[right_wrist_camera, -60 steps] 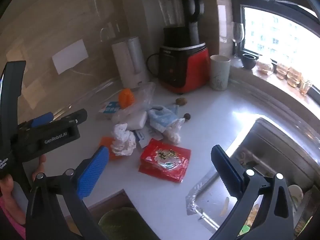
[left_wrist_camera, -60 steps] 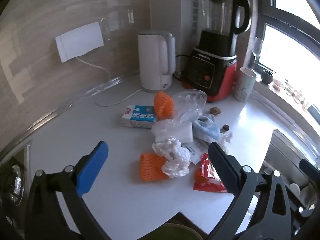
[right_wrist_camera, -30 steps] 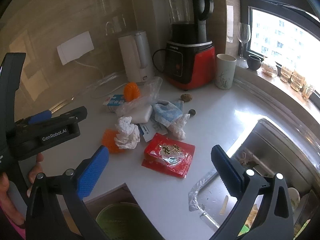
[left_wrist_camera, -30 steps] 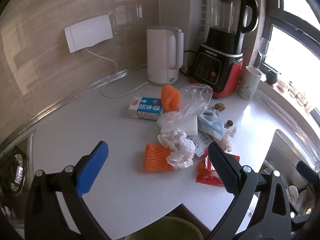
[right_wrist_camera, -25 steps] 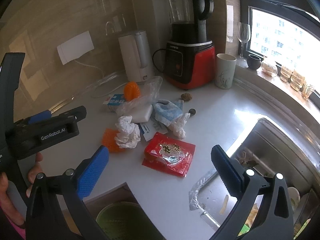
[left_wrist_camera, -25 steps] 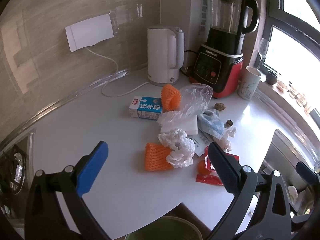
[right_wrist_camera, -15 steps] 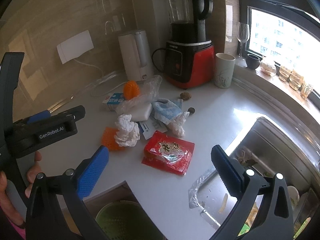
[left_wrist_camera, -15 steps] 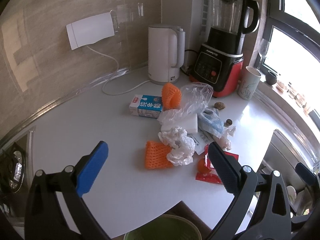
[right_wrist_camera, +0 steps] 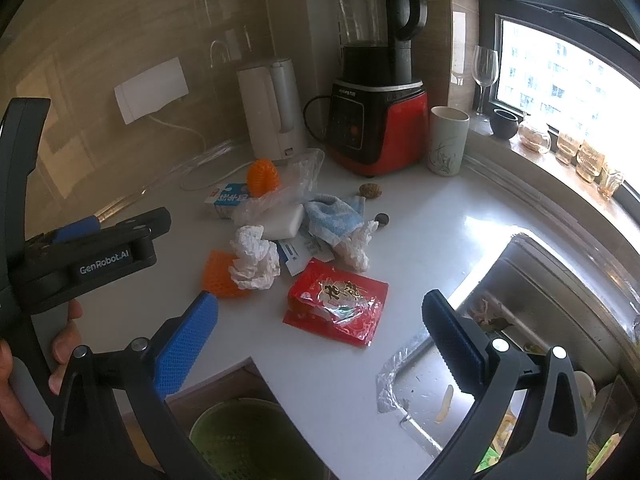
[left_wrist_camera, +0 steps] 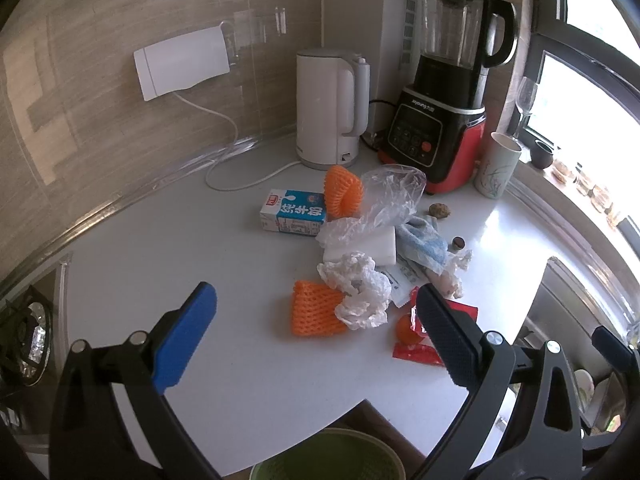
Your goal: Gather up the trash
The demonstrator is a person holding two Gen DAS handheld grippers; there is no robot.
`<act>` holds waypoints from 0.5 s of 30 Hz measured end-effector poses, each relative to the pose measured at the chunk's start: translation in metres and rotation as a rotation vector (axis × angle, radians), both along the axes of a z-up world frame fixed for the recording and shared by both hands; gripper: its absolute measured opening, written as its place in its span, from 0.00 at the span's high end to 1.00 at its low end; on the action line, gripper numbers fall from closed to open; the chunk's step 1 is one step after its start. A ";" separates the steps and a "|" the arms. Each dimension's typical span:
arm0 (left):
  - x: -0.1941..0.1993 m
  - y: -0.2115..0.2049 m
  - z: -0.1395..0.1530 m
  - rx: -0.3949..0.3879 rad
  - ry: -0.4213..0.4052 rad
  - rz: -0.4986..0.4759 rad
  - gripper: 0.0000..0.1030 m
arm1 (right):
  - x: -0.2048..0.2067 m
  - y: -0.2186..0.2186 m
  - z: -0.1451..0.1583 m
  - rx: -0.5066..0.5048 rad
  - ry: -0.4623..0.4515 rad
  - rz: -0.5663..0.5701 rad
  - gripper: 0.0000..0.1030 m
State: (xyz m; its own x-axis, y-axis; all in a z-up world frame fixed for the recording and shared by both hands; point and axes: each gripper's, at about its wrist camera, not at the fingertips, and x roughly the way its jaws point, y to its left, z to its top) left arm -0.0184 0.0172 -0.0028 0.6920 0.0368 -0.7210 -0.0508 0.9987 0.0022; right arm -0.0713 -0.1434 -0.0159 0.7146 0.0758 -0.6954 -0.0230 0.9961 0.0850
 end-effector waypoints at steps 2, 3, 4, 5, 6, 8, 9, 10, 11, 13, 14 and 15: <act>0.000 0.000 0.000 0.001 0.000 -0.001 0.07 | 0.000 0.000 0.000 0.000 0.000 -0.001 0.02; 0.000 0.000 0.000 0.001 -0.001 -0.001 0.07 | 0.000 0.000 0.000 0.001 0.000 -0.001 0.02; 0.000 0.000 0.000 0.002 -0.001 -0.001 0.07 | -0.001 0.000 0.000 0.002 0.000 -0.001 0.02; 0.000 0.000 0.000 0.002 -0.001 -0.001 0.07 | 0.000 0.000 0.000 0.001 0.000 -0.001 0.02; 0.000 0.000 0.000 0.001 -0.001 -0.002 0.07 | -0.001 0.000 0.000 0.000 0.000 -0.002 0.02; 0.000 0.000 0.000 0.002 -0.001 -0.001 0.07 | 0.000 0.000 0.000 0.000 0.000 0.000 0.02; 0.000 0.000 0.000 0.001 -0.001 -0.002 0.07 | -0.001 0.000 0.000 0.000 0.000 0.000 0.02; 0.000 0.000 0.000 0.001 -0.001 -0.001 0.07 | 0.000 0.001 -0.001 -0.001 0.000 0.000 0.02; -0.001 0.002 0.000 0.001 -0.001 -0.001 0.07 | -0.001 0.000 0.000 -0.002 0.000 0.000 0.02; -0.002 0.004 0.000 -0.001 -0.002 0.001 0.07 | -0.001 0.000 -0.001 -0.001 0.000 0.000 0.02; -0.003 0.005 0.000 -0.003 -0.002 0.000 0.07 | -0.001 0.000 -0.001 -0.001 0.000 -0.002 0.02; -0.003 0.005 0.000 -0.002 -0.003 0.001 0.07 | -0.002 -0.001 -0.001 0.000 0.001 -0.002 0.02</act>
State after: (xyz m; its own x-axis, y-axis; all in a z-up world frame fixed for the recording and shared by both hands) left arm -0.0211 0.0221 -0.0032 0.6939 0.0364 -0.7191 -0.0520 0.9986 0.0004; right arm -0.0730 -0.1442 -0.0165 0.7144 0.0740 -0.6959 -0.0208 0.9962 0.0846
